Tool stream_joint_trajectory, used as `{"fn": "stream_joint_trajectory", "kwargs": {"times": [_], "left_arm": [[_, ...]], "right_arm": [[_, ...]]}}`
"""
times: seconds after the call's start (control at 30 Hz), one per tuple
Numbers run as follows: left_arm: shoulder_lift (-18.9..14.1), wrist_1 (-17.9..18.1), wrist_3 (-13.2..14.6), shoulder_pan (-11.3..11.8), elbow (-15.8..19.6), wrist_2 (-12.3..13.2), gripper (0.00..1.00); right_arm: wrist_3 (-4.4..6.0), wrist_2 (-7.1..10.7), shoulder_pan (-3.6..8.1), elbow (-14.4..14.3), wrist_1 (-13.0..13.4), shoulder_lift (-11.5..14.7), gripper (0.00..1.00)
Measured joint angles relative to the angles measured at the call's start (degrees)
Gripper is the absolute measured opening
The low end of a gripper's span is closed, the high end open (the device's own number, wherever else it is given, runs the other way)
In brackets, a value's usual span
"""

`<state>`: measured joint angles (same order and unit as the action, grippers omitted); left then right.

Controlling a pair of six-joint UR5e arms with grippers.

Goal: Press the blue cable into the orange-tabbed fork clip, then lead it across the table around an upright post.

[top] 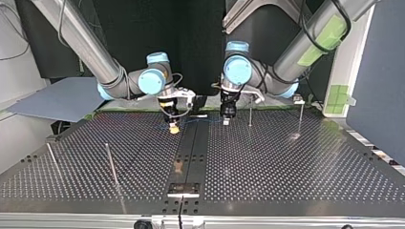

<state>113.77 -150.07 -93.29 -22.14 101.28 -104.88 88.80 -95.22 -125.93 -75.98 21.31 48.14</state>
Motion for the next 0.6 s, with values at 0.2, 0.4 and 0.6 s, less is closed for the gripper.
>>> {"fn": "stream_joint_trajectory", "kwargs": {"times": [0.2,0.4,0.6], "left_arm": [[-3.71,-1.88,-1.28,-0.27,-1.71,-0.20,0.02],[-6.91,-3.65,-1.29,-0.48,-2.77,-0.38,0.02],[-10.39,-4.70,-1.23,-0.64,-3.91,-0.95,0.02]], "right_arm": [[0.04,0.05,-0.05,-0.01,-0.52,3.54,0.00],[0.07,0.10,-0.13,0.00,-0.48,7.18,0.00],[0.07,0.16,-0.19,0.01,-0.42,10.86,0.00]]}}
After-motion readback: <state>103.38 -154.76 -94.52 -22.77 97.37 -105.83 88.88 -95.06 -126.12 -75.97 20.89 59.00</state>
